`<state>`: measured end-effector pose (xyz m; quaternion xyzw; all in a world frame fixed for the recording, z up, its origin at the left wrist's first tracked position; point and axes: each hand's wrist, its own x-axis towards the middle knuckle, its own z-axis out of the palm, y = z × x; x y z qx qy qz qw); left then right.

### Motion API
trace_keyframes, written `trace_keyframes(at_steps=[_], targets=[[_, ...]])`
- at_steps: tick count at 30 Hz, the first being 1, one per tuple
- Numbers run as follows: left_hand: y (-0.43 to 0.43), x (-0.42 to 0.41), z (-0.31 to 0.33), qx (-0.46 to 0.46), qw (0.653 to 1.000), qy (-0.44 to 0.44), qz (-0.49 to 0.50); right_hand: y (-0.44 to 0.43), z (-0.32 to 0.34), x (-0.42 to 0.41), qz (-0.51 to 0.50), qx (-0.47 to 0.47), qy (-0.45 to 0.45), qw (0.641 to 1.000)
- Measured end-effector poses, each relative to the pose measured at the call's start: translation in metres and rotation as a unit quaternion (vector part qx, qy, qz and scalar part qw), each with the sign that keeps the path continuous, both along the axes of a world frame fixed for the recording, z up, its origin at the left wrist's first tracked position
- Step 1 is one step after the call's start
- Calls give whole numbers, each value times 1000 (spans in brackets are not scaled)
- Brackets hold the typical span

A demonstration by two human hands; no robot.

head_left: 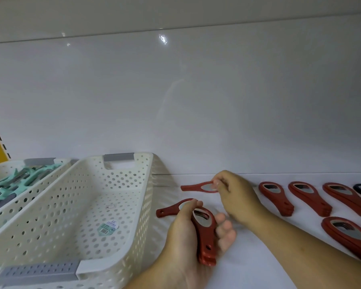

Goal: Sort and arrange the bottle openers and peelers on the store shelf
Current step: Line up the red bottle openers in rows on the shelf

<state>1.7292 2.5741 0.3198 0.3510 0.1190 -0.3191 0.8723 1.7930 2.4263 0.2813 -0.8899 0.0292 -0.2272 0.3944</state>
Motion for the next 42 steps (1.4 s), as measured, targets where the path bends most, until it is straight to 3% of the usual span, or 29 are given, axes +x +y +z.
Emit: trace_keyframes(at_steps=[3, 6, 8, 10, 14, 19, 22, 28, 33, 35, 37, 39, 40, 42], targets=[[0, 1, -1, -10, 1000, 11, 0, -1, 5, 2, -16, 153, -14, 988], [-1, 3, -3, -16, 1000, 14, -2, 1, 17, -3, 0, 309, -12, 951], [-1, 4, -3, -21, 1000, 8, -1, 2, 26, -9, 73, 426, 21, 901], [0, 5, -4, -28, 1000, -4, -11, 5, 30, -16, 155, 459, 87, 870], [0, 4, -5, -1, 998, -39, -47, 15, 27, -21, 226, 334, 153, 902], [-3, 1, -10, 39, 995, -94, 3, 12, 18, -11, 113, 317, 41, 941], [-2, 0, -5, 39, 993, -108, 37, 14, 17, -11, 147, 162, 65, 974], [-4, -2, -5, 43, 993, -95, 48, 13, 16, -10, 189, -83, 158, 966], [-5, -4, -1, 71, 983, -124, 115, 15, 11, -14, 186, -79, 103, 974], [-5, -5, -2, 73, 983, -131, 104, 16, 8, -14, 177, -22, 103, 979], [-6, -6, -3, 61, 986, -138, 71, 18, 10, -13, 136, 107, 88, 981], [-7, -6, -3, 38, 989, -140, 40, 16, 16, -7, 38, 158, -15, 987], [-8, -6, -3, 31, 990, -137, 30, 13, 20, -4, -4, 221, -60, 973], [-11, -4, -4, 26, 993, -118, 14, 8, 39, -5, -18, 409, -81, 909]])
